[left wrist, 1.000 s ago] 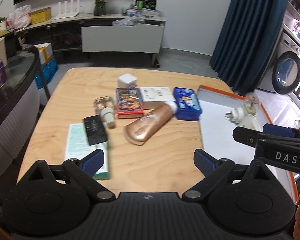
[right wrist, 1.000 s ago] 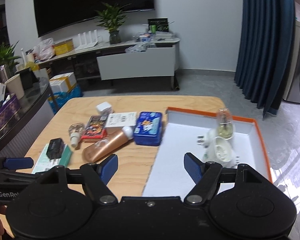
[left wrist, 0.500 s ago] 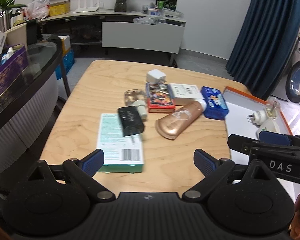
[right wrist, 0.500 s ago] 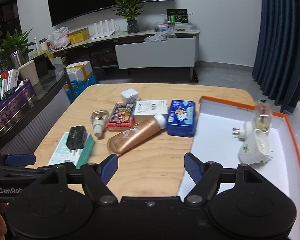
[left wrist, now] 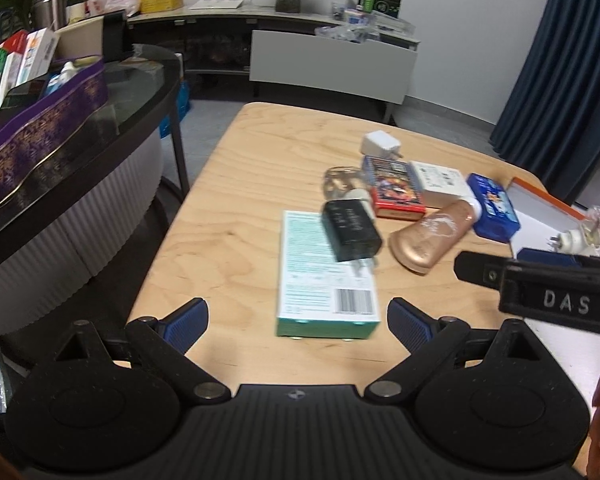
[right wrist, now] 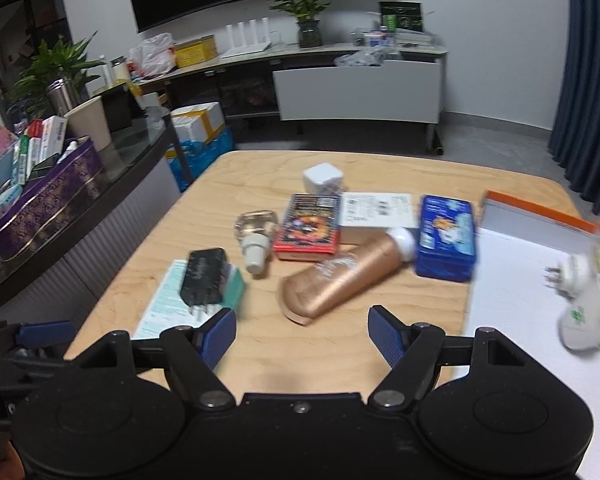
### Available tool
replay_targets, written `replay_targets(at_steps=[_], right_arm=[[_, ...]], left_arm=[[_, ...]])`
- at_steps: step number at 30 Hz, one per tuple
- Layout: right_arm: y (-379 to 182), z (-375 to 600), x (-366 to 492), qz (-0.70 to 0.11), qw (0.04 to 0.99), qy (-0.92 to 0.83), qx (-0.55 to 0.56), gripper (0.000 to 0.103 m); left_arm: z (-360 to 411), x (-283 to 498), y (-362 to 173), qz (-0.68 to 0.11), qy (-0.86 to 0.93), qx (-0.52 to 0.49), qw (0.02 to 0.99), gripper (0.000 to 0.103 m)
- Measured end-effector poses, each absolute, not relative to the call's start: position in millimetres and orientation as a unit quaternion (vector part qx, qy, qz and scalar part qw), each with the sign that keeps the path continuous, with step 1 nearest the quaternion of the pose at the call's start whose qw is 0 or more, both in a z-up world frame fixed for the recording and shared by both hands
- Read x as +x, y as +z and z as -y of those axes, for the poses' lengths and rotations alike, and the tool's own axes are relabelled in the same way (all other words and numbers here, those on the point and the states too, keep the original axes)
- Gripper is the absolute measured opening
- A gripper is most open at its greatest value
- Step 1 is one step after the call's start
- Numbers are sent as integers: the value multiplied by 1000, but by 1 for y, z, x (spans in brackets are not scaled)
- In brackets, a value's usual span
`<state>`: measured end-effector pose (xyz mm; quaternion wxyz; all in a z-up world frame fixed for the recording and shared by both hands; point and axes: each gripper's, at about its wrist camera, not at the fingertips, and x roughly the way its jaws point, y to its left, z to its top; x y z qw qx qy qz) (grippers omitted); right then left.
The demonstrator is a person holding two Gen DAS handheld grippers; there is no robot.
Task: Organize rigid objects
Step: 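Grasp the black charger with the right gripper while the left gripper approaches the bandage box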
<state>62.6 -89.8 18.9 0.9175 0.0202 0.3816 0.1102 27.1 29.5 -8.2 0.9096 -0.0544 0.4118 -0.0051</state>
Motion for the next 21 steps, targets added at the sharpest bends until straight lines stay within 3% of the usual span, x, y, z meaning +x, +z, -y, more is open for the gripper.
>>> replay_targets(at_steps=[18,21], right_arm=[[-20,15,135,-422,893,156,-3,84],[-20,15,135,-412,895,173,3,50]], left_arm=[[-76,33,-11,-414,28,-74,907,99],[-73,36,-13,-414,21,-72,907,99]])
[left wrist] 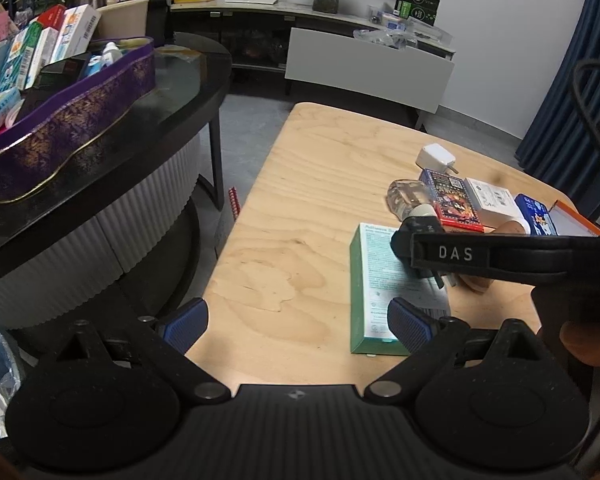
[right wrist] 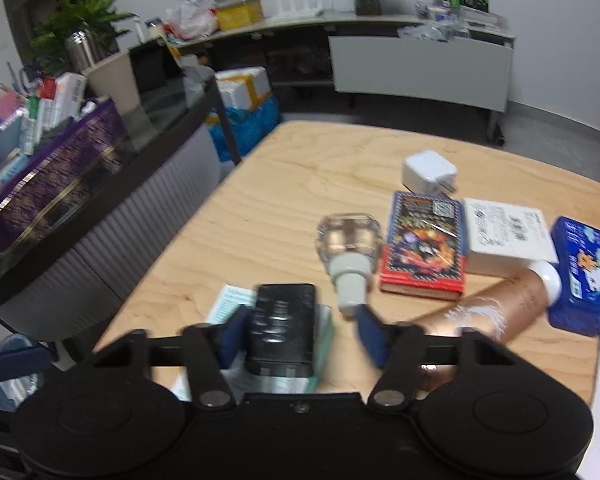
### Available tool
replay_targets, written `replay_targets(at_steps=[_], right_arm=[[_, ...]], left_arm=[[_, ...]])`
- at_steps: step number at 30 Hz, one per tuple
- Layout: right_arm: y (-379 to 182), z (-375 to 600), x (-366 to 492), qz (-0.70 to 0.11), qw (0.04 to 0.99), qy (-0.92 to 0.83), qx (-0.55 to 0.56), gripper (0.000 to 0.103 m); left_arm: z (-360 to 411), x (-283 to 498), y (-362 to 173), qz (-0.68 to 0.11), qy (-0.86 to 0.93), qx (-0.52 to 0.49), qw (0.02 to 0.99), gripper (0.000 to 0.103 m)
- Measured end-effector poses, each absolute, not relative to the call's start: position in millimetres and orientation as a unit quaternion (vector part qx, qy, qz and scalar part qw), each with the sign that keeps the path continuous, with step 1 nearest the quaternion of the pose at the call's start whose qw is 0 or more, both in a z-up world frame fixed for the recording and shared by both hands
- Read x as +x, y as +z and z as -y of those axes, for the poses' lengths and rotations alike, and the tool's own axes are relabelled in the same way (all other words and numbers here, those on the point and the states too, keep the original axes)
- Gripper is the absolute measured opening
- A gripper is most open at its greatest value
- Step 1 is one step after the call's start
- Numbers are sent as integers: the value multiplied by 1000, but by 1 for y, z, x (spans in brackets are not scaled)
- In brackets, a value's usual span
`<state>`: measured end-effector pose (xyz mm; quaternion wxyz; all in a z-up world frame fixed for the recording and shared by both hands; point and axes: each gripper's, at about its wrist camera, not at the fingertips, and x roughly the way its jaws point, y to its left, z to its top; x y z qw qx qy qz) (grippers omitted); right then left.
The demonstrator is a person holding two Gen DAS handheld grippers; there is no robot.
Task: Organize rigid objects
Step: 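Grasp the black charger with the right gripper while the left gripper approaches the bandage box, then grasp the green-white bandage box with the left gripper and lift it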
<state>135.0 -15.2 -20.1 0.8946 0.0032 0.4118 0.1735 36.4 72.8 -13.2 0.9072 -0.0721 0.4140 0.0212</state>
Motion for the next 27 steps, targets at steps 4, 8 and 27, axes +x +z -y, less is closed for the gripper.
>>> replay_targets(at_steps=[4,8,27], right_arm=[[-14,16,130,-401,901,166,-23,44],[-5,43,122,-391,910,136,-3,44],[32,126,56,-351,933,76,32,44]], left_arm=[[-63,44,-16,-414,9,-70,907,99],[-47,53,-19,-413,-11,-61,909,99],[3,85,-31,-427,-30,-25,904,71]])
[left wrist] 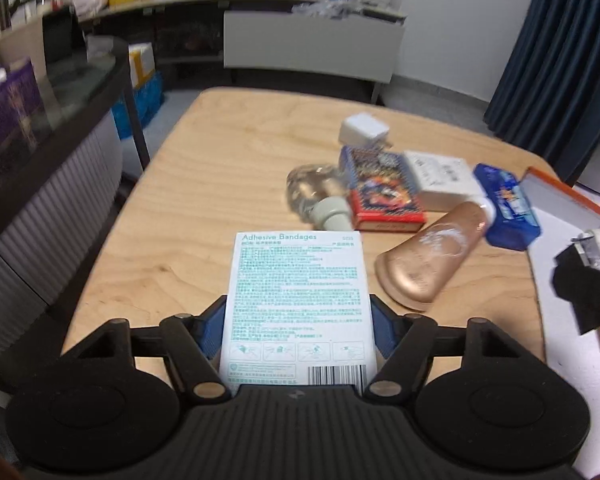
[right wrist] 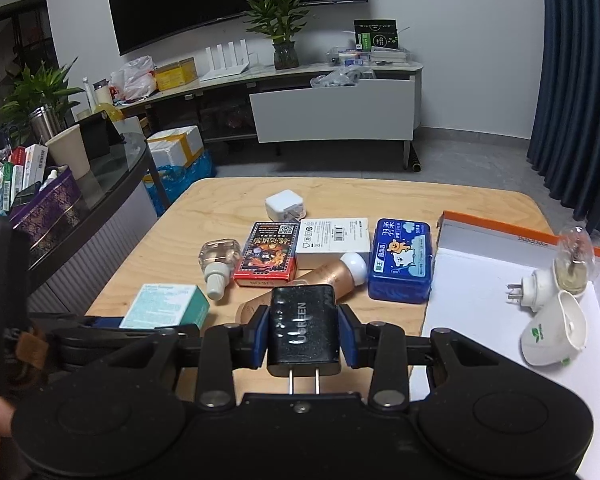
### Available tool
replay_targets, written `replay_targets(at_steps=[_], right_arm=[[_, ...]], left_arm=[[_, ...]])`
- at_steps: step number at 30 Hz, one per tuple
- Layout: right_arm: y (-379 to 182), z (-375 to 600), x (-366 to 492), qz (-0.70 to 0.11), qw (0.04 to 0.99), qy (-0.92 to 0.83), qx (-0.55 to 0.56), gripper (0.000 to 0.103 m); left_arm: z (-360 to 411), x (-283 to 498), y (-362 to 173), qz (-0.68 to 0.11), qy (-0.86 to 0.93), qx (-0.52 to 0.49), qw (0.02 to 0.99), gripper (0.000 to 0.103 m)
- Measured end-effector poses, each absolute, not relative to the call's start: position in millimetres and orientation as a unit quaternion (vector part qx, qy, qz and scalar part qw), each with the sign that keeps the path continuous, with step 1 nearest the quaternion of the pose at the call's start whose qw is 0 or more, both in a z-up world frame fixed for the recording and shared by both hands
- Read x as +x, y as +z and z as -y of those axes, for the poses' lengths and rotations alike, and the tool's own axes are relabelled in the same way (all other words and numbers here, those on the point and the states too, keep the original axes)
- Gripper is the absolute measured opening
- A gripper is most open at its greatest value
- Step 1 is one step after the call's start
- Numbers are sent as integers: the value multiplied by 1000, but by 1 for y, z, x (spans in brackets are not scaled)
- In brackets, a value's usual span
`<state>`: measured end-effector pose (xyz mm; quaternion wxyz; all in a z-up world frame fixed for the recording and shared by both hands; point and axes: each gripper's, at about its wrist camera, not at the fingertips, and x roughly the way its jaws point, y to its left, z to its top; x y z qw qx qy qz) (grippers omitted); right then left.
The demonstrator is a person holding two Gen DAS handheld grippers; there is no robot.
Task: Organize rigid objects
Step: 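Grasp the green-white bandage box with the left gripper and lift it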
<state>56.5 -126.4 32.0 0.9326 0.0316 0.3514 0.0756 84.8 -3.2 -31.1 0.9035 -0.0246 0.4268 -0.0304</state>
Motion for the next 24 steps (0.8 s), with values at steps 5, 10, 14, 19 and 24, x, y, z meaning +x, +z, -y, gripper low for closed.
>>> replay_targets(at_steps=[5,10,14,19,24], right_arm=[[39,131,40,-343,936,69,42,44],[48,141,17,-330,941,58,49,44],[53,155,-2,-325,943,40,57,44],[58,176,-23,-317,946,17,67,44],[60,196,-40,-311,947,-3,79,44]], left_arm=[[18,60,-2,-398,-41,-14,916,71],[34,39,23,-385,-63,-29,920,71],[52,23,35,-372,-82,-20,924,71],[74,8,40,-364,-103,-12,925,71],[89,-3,40,-364,-120,-9,923,71]])
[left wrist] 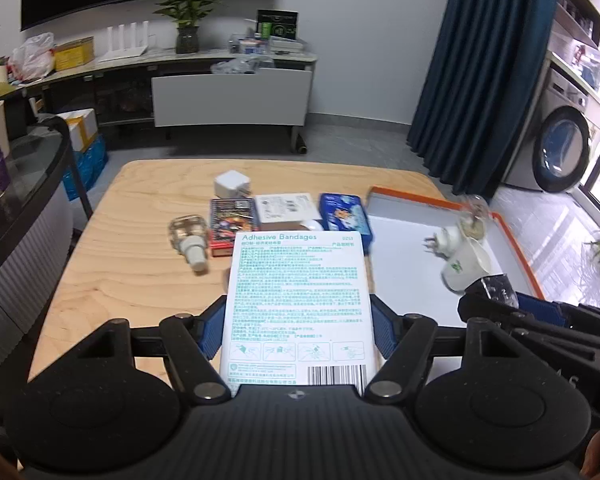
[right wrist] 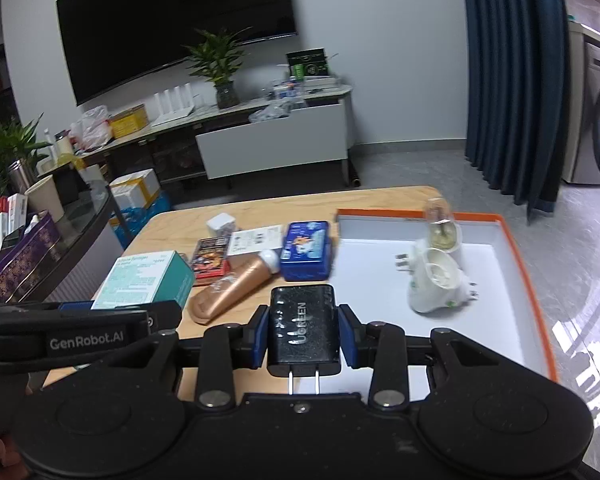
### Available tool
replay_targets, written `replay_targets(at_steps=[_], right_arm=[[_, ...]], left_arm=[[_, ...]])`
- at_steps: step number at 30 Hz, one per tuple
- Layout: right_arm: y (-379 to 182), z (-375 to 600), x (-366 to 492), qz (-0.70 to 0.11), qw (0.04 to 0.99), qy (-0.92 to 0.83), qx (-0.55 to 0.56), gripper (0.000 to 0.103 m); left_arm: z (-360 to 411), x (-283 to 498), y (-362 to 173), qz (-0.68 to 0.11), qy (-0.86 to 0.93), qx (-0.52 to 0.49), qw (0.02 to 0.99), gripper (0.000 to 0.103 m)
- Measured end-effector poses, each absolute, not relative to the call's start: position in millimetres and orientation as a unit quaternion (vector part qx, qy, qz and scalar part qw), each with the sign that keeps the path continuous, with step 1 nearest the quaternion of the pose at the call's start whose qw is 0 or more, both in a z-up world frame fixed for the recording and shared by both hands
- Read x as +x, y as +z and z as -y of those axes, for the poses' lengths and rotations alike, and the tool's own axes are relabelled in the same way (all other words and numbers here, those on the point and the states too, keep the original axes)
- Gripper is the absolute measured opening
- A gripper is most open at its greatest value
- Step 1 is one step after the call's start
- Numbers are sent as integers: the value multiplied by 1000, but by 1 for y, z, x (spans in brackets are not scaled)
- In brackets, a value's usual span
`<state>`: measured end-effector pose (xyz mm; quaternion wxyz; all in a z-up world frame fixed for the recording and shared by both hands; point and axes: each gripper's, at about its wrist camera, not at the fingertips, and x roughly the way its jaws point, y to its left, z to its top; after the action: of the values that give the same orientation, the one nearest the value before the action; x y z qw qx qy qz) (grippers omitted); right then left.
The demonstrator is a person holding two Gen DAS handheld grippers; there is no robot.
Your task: Organize rigid objects
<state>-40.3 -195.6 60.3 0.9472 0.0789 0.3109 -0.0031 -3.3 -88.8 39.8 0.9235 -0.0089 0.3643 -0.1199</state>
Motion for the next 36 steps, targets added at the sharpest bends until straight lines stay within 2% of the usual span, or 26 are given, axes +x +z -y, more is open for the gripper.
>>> replay_targets(at_steps=[25,36], right_arm=[[53,262,-80,-306,940,-83,127,44],[49,262,-74,-316,938,-92,104,44]], left_arm=[[151,-18,34,-366,-186,24,912,72],[153,-16,26,-370,-187,23,910,72]])
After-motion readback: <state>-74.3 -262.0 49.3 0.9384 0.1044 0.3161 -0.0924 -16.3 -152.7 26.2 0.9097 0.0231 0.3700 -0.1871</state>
